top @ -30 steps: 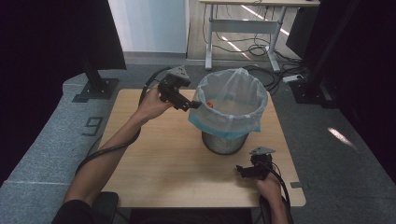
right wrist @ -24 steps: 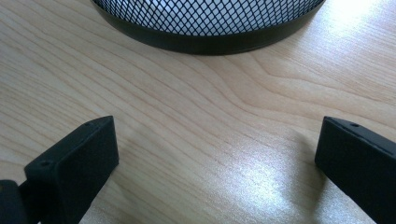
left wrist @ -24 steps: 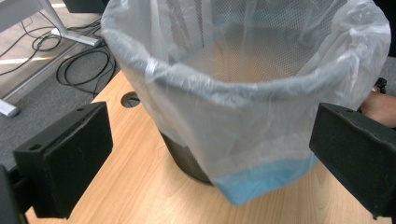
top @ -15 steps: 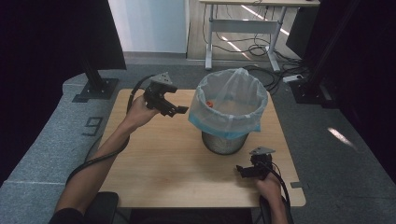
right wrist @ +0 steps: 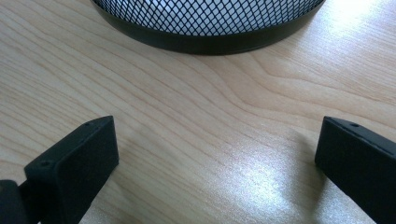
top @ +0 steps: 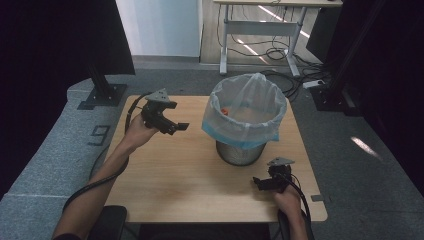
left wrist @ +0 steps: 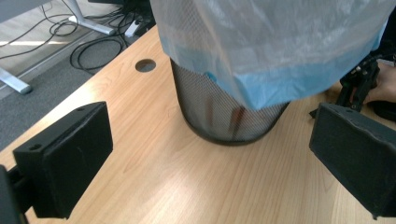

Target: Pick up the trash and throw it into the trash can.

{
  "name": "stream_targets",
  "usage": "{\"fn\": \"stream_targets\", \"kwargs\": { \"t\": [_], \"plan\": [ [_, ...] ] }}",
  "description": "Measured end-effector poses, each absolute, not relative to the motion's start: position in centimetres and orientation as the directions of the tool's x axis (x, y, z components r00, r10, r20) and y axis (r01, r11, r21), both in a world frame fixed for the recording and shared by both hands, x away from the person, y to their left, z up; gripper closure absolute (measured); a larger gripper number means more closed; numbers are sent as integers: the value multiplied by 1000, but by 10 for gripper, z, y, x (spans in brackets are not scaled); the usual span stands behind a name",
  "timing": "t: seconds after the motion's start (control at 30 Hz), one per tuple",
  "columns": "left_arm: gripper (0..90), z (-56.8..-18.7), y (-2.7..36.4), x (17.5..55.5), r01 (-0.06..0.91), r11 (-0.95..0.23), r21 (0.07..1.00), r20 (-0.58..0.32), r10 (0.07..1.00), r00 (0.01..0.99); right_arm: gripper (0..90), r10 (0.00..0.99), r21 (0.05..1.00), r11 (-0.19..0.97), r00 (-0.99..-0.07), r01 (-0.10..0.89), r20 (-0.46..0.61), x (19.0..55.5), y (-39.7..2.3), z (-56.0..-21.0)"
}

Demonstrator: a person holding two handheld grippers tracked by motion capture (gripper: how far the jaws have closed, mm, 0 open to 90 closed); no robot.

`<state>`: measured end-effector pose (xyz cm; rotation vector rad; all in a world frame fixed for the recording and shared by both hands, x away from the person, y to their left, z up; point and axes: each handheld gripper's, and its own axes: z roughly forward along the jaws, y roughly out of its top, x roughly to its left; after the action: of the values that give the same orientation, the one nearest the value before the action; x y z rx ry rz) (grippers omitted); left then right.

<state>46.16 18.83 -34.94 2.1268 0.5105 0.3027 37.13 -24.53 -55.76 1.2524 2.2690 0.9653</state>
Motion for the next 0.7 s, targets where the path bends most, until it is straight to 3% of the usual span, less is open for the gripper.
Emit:
{"fn": "stream_targets", "kwargs": {
  "t": [0.33, 0.7],
  "plan": [
    [0, -386, 204, 453, 261, -527, 809, 42, 494, 868, 0, 845, 718, 370, -535, 590, 4, 371, -245, -557],
    [0, -437, 218, 447, 320, -479, 818, -33, 516, 856, 0, 847, 719, 367, -532, 591, 5, 371, -245, -558]
  ]
}}
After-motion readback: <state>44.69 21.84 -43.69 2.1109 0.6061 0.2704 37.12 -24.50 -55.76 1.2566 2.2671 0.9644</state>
